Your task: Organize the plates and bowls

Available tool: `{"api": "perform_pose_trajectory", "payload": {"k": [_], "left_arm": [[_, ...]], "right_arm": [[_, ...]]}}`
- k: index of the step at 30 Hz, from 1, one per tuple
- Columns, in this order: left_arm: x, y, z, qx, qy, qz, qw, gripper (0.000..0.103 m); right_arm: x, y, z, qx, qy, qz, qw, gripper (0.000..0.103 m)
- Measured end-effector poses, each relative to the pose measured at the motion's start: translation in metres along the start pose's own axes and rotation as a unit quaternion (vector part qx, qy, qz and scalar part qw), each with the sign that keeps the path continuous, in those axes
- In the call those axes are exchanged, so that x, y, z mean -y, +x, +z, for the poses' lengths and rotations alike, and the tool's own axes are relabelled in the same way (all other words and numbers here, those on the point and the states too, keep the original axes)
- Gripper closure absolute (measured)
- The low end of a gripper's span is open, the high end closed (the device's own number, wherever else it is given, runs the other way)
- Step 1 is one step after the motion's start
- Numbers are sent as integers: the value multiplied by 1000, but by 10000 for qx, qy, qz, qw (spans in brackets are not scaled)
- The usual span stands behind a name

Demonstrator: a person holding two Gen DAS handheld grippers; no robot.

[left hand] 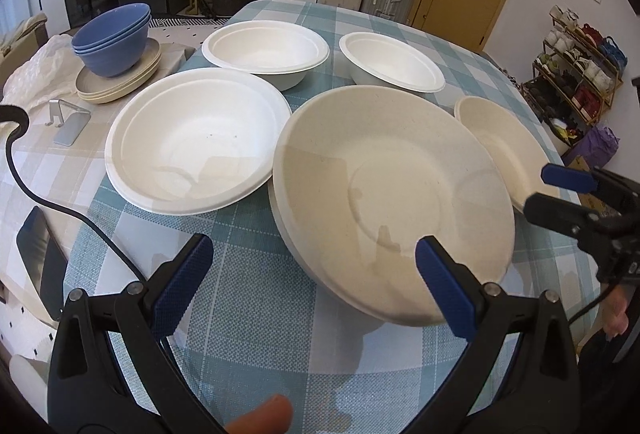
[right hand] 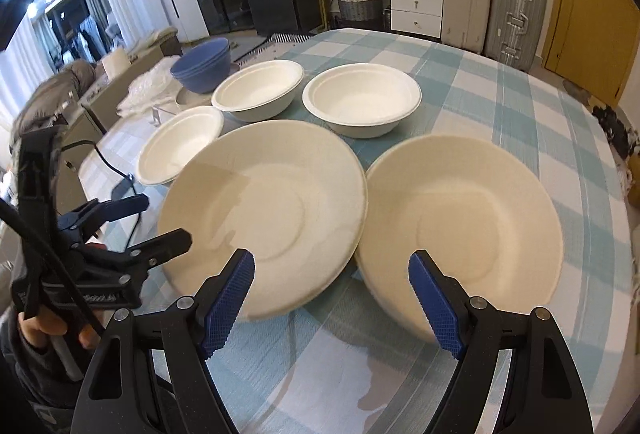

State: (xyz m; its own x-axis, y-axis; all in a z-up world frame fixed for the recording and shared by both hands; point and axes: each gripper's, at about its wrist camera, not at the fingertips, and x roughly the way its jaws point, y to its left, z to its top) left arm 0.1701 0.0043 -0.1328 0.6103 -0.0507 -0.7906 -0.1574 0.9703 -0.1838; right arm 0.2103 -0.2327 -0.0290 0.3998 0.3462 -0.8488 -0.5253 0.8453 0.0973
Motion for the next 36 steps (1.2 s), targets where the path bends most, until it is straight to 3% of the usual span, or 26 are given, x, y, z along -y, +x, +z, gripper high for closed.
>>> {"api": "perform_pose_trajectory", "payload": {"k": [17,36], "left_arm": [[-2,17,5,-182,-170,21,9997,2],[-6,37,7,-338,-268,67,9990,2]], "right_arm": [[-9,45,62,-503,-867,187,9948,22],[-2,89,96,-1017,-1005,471,9886,22]]}}
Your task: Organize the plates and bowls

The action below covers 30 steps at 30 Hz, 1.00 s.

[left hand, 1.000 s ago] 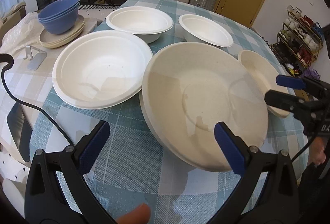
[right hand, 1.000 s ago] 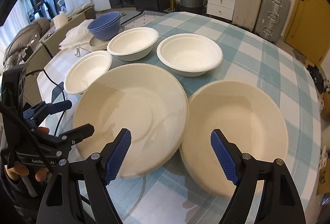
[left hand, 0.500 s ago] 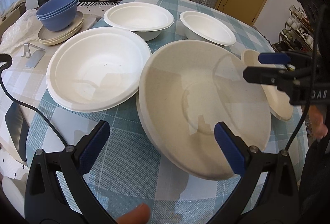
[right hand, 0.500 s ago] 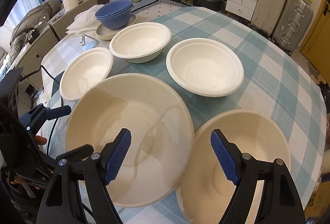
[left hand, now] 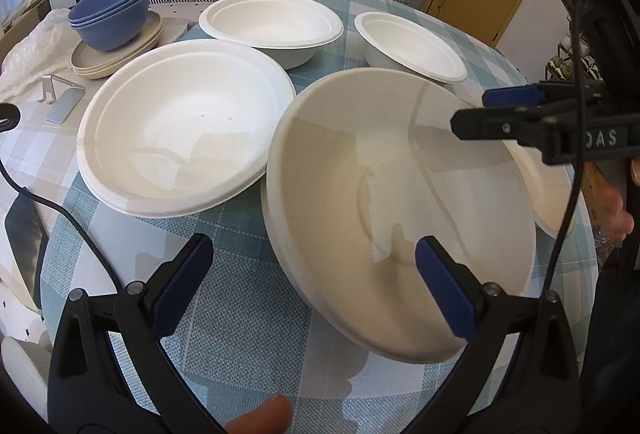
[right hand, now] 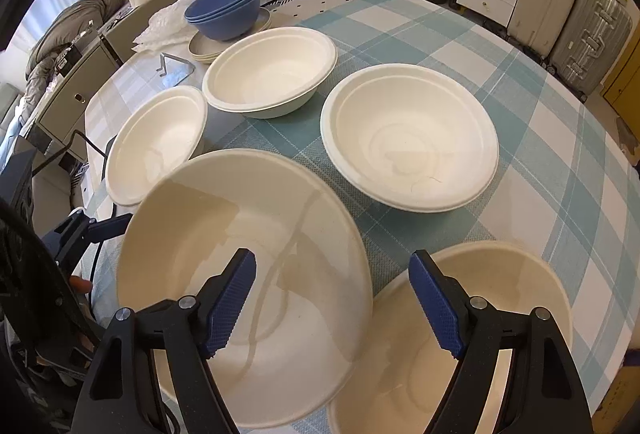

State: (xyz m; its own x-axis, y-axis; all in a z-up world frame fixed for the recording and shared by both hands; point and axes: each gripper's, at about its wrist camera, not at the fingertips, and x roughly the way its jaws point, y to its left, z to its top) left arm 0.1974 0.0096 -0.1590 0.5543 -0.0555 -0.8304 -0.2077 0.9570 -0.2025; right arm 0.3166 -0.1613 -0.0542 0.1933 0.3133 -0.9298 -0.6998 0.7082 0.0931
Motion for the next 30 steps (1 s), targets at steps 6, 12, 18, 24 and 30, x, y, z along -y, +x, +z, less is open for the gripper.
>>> {"api": "perform_pose_trajectory", "payload": {"k": [6,12,18,24,30], "left_arm": [[-2,3,1,-20,-51,-20,10000,2],[-2,6,1,-23,-19,-21,10000,4],[-4,9,1,-36,-31,-15,10000,12],[-2,9,1,-28,17,53,10000,26],[0,9,0,-25,68,146,9999,36]], "right_arm": [[-3,9,10,-119,-120,-2,9999,22],[-1,23,14,-262,-113,39,9996,24],[0,35,12,-417,-78,165,9990,37],[2,41,10,-433,18,373,9984,51],[1,43,4,-412,96,513,9978,68]]}}
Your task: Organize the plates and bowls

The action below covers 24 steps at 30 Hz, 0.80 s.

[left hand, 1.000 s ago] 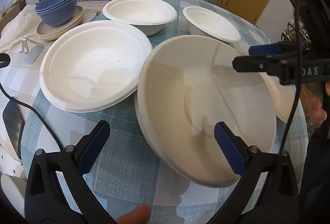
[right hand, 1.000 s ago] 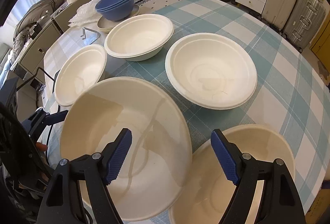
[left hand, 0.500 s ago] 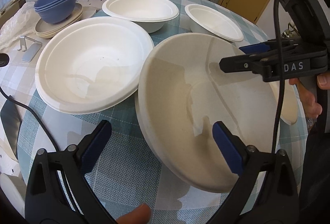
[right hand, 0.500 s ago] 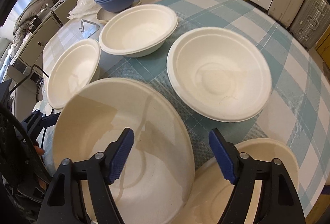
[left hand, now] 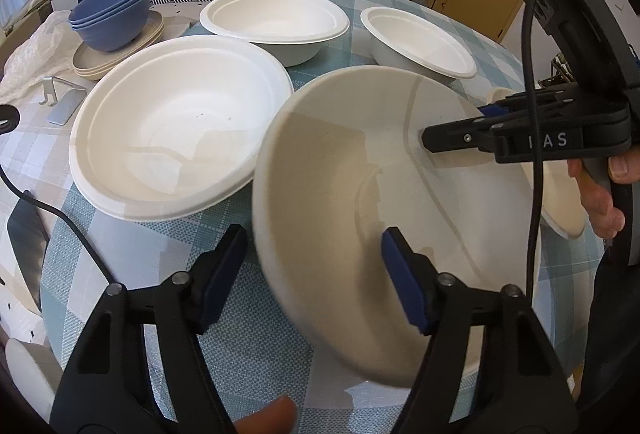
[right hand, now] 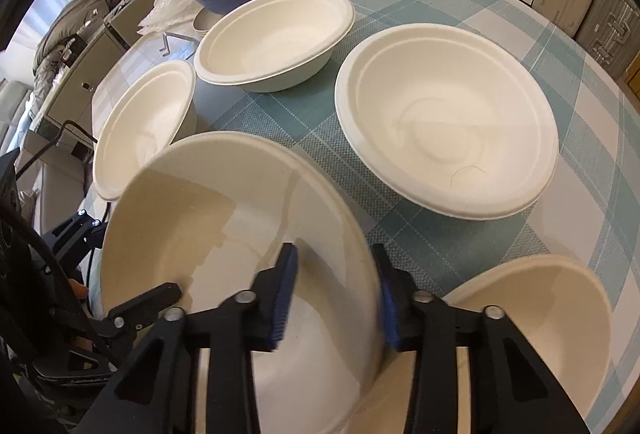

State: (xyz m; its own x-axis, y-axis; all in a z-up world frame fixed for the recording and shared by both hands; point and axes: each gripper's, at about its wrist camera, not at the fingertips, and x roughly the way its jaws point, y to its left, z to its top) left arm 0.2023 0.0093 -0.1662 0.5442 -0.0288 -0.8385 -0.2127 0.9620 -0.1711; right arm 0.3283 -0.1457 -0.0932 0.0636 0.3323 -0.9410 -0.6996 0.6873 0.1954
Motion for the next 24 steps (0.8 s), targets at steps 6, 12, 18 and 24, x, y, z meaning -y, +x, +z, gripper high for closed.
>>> {"api": "perform_pose_trajectory", "payload": {"k": [6,12,18,24], "left_arm": [[1,-1,-2,-4,44,-51,10000,52],[-1,-3,-3,8,-18,-78,10000,64],[-3,-6,-6,2,-53,-60,10000,74],[-1,-11,-10,5,-13,-121,9999,76]], "right_arm": [[-4,-2,-6,68,5,14,10000,73],[-3,-5,-8,119,122,-3,9999,74],[-3,-11,-12,182,175,-38,9997,75],[-3,-22,-22,308,224,-58,9993,75]]}}
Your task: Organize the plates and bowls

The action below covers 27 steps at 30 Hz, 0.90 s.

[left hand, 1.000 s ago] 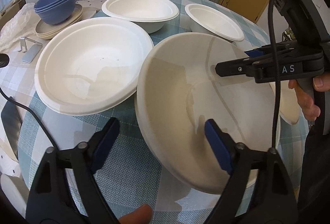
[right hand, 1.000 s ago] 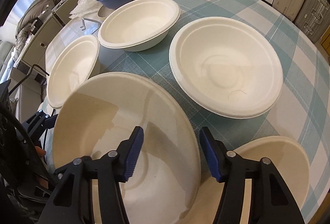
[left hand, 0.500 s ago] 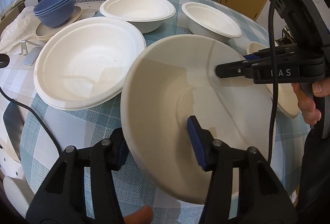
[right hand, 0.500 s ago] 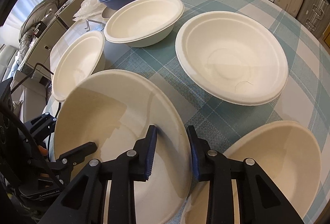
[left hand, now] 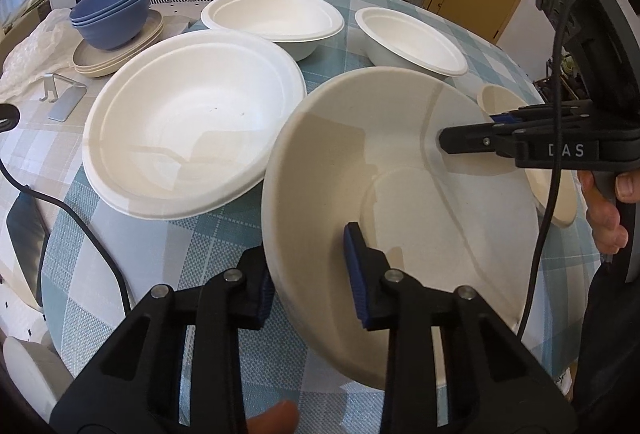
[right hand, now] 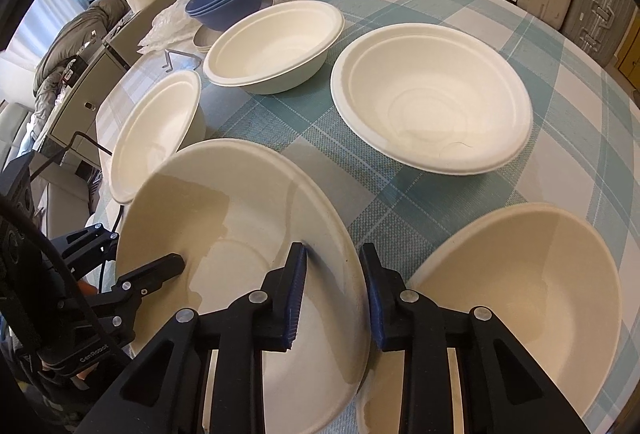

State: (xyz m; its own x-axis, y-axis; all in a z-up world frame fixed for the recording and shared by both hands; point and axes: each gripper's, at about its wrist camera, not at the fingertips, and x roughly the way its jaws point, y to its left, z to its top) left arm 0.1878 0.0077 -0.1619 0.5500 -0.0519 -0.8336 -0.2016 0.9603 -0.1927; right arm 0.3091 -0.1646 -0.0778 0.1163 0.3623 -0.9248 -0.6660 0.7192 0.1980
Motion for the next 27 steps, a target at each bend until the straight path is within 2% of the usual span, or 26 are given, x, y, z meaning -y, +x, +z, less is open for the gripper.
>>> {"api": "perform_pose_trajectory", "payload": {"k": [13,27], "left_arm": [[10,-13,-7,39,73,-234,9997,77],[37,-8,-13,-66,230,-580,9980,76]], "right_arm": [[-2,-33,-27,262,127,-72,9995,75],[13,-58,-59,124,506,-221,9984,75]]}}
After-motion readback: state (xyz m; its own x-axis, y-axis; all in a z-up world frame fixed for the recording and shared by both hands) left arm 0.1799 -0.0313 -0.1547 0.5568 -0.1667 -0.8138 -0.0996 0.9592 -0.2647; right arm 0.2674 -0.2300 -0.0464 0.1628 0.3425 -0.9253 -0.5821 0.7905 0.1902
